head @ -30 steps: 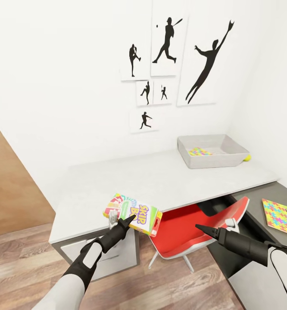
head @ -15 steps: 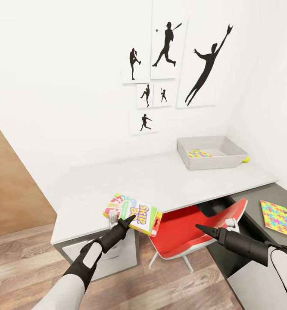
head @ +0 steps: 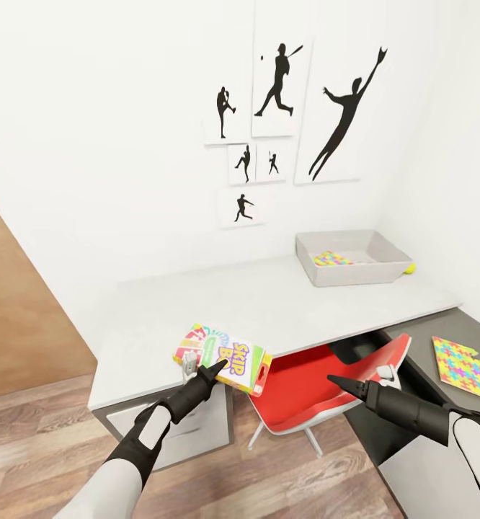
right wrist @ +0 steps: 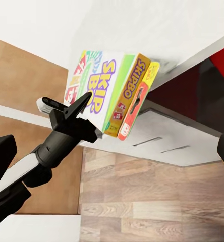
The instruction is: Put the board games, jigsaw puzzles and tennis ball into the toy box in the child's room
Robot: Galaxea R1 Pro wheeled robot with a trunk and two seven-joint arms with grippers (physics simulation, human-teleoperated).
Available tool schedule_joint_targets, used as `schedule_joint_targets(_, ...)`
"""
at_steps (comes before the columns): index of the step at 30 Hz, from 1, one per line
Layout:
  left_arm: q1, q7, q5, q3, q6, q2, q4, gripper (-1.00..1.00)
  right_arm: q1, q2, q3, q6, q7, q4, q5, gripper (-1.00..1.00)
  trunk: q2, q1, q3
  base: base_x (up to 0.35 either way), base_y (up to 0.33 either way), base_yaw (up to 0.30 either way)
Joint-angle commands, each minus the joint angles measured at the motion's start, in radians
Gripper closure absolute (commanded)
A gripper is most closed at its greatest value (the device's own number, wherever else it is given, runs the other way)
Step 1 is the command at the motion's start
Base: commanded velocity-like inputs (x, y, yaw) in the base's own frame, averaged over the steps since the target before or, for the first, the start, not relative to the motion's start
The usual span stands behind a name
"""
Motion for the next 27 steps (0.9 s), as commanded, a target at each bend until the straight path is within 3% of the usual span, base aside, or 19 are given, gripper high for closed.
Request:
schedule_joint_targets(1, -0.001, -0.003, 0.001, 0.005, 0.007, -0.001, 0.0, 1.0, -0.001, 0.0, -0.001, 0.005, 0.008, 0.0, 0.006, -1.0, 0.006, -0.004, 0.002, 0.0, 0.0, 0.0)
schedule_joint_targets(27, -0.001, -0.01, 0.001, 0.002, 0.009, -0.001, -0.006, 1.0, -0.001, 0.0, -0.001, 0.005, 0.009, 0.0, 0.005, -1.0, 0.188, -0.103, 0.111, 0.0, 0.0, -0.18)
